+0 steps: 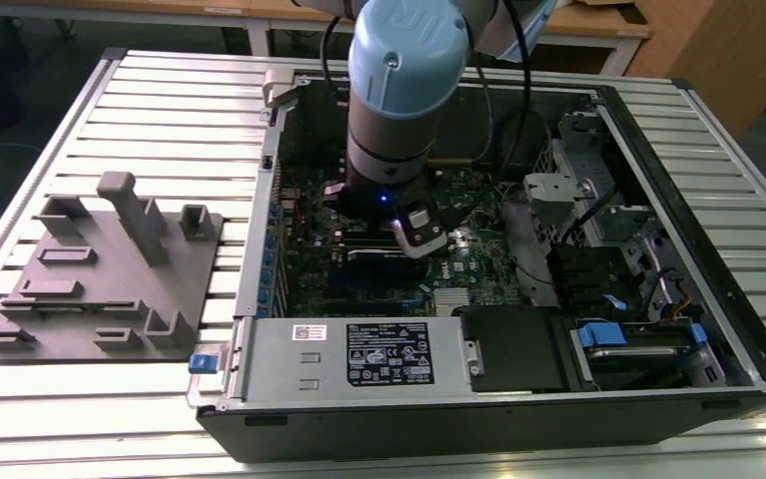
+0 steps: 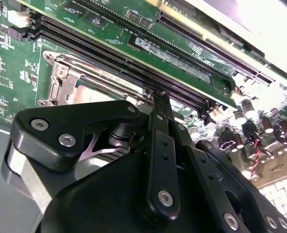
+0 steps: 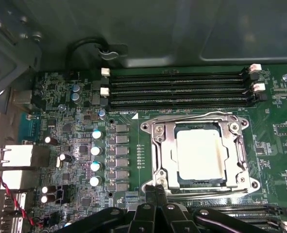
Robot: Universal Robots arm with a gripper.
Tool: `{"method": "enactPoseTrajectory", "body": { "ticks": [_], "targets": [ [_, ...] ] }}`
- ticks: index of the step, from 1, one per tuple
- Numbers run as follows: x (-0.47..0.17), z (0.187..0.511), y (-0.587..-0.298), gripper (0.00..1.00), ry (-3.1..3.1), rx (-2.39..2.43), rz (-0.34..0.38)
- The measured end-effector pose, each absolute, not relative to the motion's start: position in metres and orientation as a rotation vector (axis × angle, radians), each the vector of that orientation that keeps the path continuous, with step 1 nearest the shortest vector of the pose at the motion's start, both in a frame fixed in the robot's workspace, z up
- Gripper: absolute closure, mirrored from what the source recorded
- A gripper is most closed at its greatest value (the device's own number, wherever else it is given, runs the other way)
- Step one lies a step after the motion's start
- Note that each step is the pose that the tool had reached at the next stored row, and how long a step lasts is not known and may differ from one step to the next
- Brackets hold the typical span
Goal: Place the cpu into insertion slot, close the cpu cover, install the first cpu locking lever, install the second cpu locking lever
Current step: 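Install the second cpu locking lever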
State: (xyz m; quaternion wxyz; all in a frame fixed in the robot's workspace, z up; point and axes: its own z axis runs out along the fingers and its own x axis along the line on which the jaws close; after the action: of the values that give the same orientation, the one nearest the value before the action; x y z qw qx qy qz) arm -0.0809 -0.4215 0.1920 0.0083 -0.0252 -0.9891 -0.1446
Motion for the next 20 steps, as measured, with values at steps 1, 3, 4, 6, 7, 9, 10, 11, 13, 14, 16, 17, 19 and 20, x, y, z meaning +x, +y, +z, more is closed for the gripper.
{"method": "enactPoseTrajectory", "body": {
  "ticks": [1, 3, 4, 6, 7, 9, 10, 11, 13, 14, 16, 17, 19, 20],
  "targets": [
    [-0.0813, 0.1916, -0.4215, 0.89, -3.091, -0.079, -0.454],
    [-0.0822, 0.1910, -0.4215, 0.89, -3.090, -0.079, -0.457],
    [-0.0831, 0.1907, -0.4215, 0.89, -3.090, -0.078, -0.458],
    [-0.0848, 0.1906, -0.4215, 0.89, -3.090, -0.079, -0.458],
    [-0.0851, 0.1906, -0.4215, 0.89, -3.090, -0.079, -0.458],
    [-0.0853, 0.1904, -0.4213, 0.89, -3.090, -0.078, -0.458],
    [-0.0853, 0.1904, -0.4210, 0.89, -3.090, -0.079, -0.458],
    [-0.0853, 0.1904, -0.4207, 0.89, -3.090, -0.079, -0.458],
    [-0.0854, 0.1904, -0.4199, 0.89, -3.090, -0.079, -0.458],
    [-0.0855, 0.1904, -0.4194, 0.89, -3.090, -0.079, -0.458],
    [-0.0856, 0.1904, -0.4186, 0.89, -3.090, -0.079, -0.458],
    [-0.0857, 0.1903, -0.4181, 0.89, -3.090, -0.079, -0.458],
    [-0.0860, 0.1902, -0.4173, 0.89, -3.090, -0.079, -0.458],
    [-0.0862, 0.1901, -0.4170, 0.89, -3.090, -0.079, -0.458]
  ]
}}
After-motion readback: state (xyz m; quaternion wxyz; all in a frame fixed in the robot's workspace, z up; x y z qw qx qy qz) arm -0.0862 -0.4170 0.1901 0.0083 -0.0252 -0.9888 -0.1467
